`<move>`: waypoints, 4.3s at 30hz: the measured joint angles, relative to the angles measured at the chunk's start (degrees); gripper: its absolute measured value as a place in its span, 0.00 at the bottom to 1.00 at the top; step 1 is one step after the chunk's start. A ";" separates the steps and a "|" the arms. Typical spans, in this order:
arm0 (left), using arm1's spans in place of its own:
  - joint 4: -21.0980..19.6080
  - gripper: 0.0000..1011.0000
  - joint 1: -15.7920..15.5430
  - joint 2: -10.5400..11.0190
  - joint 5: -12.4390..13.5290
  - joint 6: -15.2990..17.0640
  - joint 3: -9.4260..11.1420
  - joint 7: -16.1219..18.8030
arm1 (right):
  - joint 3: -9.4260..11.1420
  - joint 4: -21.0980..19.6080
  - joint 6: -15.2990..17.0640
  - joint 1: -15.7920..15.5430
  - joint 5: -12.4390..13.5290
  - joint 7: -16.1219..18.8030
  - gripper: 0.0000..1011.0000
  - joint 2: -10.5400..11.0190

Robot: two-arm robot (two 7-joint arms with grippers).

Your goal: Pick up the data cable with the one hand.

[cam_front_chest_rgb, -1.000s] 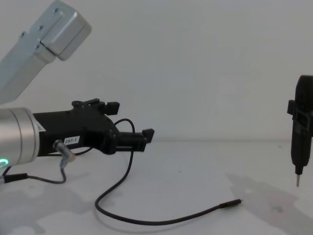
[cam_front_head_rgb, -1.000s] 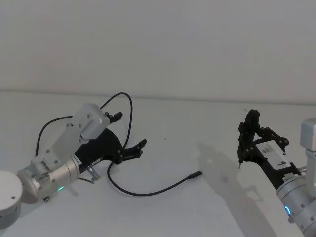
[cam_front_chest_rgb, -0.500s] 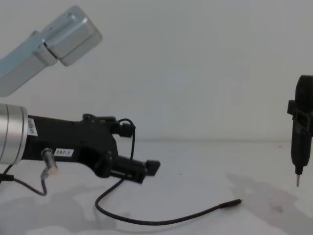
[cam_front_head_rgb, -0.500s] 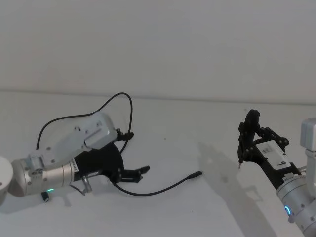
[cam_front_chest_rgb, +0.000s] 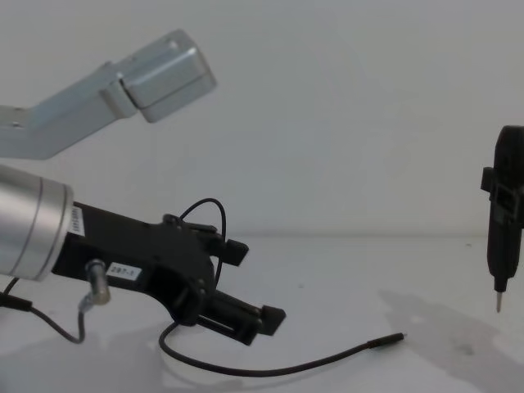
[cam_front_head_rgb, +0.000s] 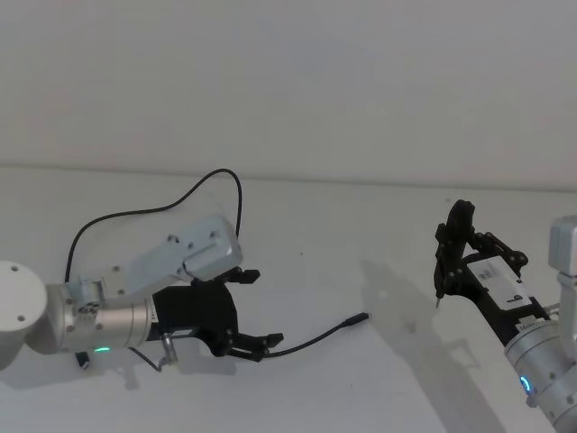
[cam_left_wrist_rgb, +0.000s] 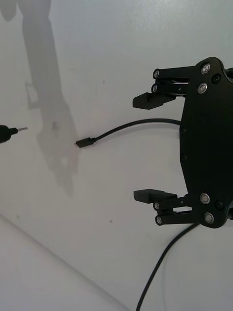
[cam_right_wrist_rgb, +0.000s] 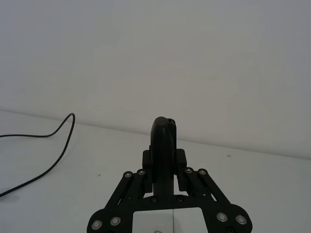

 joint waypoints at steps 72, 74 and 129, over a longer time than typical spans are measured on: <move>5.97 0.47 -2.89 -10.47 10.22 10.50 6.87 7.78 | 0.00 0.00 0.00 0.00 0.00 0.00 0.27 0.00; 5.99 0.40 -2.90 -10.51 10.24 10.51 6.89 7.79 | 0.00 0.00 0.00 0.00 0.00 0.00 0.27 0.00; -2.23 0.05 1.98 -4.13 4.67 -5.03 -1.29 4.67 | 2.98 -8.26 -7.09 -3.21 8.89 7.63 0.27 -1.98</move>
